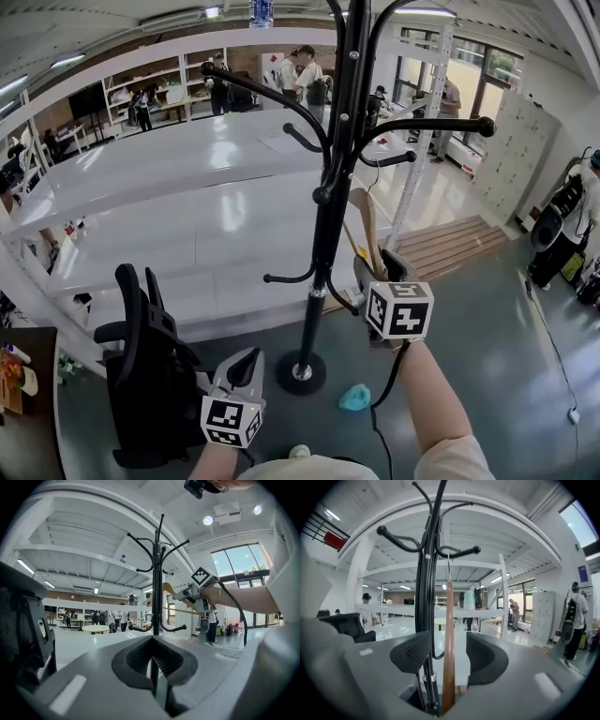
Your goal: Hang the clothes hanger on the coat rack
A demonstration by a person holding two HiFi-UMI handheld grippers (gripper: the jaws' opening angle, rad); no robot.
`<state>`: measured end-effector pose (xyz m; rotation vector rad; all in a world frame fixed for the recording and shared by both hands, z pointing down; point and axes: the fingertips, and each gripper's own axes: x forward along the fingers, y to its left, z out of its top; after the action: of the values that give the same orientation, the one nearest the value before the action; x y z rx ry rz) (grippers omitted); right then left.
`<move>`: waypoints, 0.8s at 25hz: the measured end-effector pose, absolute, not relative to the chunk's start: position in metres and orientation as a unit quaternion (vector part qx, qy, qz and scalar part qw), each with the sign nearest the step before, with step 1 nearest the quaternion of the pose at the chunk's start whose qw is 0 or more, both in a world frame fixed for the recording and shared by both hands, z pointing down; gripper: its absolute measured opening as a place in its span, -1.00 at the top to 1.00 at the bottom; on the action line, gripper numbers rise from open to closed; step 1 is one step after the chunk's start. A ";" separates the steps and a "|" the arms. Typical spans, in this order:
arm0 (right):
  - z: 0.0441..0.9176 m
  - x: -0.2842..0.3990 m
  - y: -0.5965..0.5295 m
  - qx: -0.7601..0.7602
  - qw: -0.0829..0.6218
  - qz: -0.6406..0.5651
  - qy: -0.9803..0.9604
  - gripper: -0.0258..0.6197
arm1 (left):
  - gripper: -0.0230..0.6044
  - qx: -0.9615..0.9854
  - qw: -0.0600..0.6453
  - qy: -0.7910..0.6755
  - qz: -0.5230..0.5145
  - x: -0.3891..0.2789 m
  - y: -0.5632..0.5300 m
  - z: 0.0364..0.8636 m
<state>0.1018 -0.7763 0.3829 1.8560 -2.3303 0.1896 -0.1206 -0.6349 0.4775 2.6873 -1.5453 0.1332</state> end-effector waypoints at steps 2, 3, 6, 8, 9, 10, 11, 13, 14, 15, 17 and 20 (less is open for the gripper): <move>0.363 0.105 -0.763 0.618 0.048 0.043 -0.783 0.05 | 0.93 0.867 0.017 -0.495 0.042 -0.116 -0.629 0.473; 0.355 0.106 -0.756 0.616 0.038 0.036 -0.786 0.04 | 0.93 0.868 0.015 -0.494 0.042 -0.113 -0.626 0.471; 0.340 0.110 -0.735 0.609 0.023 0.023 -0.793 0.04 | 0.93 0.871 0.009 -0.489 0.039 -0.104 -0.616 0.464; 0.336 0.114 -0.717 0.609 0.016 0.018 -0.793 0.11 | 0.93 0.873 0.005 -0.487 0.036 -0.097 -0.608 0.460; 0.335 0.117 -0.707 0.611 0.013 0.016 -0.791 0.15 | 0.93 0.873 0.003 -0.486 0.035 -0.094 -0.604 0.457; 0.334 0.121 -0.696 0.614 0.008 0.013 -0.789 0.22 | 0.93 0.874 0.001 -0.485 0.033 -0.091 -0.599 0.454; 0.335 0.124 -0.685 0.616 0.004 0.011 -0.788 0.29 | 0.93 0.874 -0.002 -0.484 0.031 -0.087 -0.594 0.451; 0.339 0.130 -0.662 0.618 -0.005 0.007 -0.786 0.39 | 0.93 0.875 -0.008 -0.484 0.028 -0.079 -0.584 0.445; 0.342 0.133 -0.650 0.618 -0.009 0.006 -0.786 0.44 | 0.93 0.875 -0.010 -0.483 0.025 -0.075 -0.578 0.442; 0.345 0.136 -0.638 0.619 -0.012 0.005 -0.785 0.51 | 0.93 0.875 -0.011 -0.483 0.023 -0.071 -0.571 0.439; 0.355 0.142 -0.612 0.620 -0.015 0.002 -0.784 0.63 | 0.93 0.876 -0.015 -0.482 0.018 -0.062 -0.555 0.434; 0.371 0.150 -0.571 0.622 -0.013 0.001 -0.783 0.82 | 0.93 0.877 -0.021 -0.481 0.008 -0.048 -0.528 0.424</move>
<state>0.1499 -0.5709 0.3712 1.9697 -2.4818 0.0035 -0.0483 -0.5279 0.4235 2.7907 -1.5304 0.0254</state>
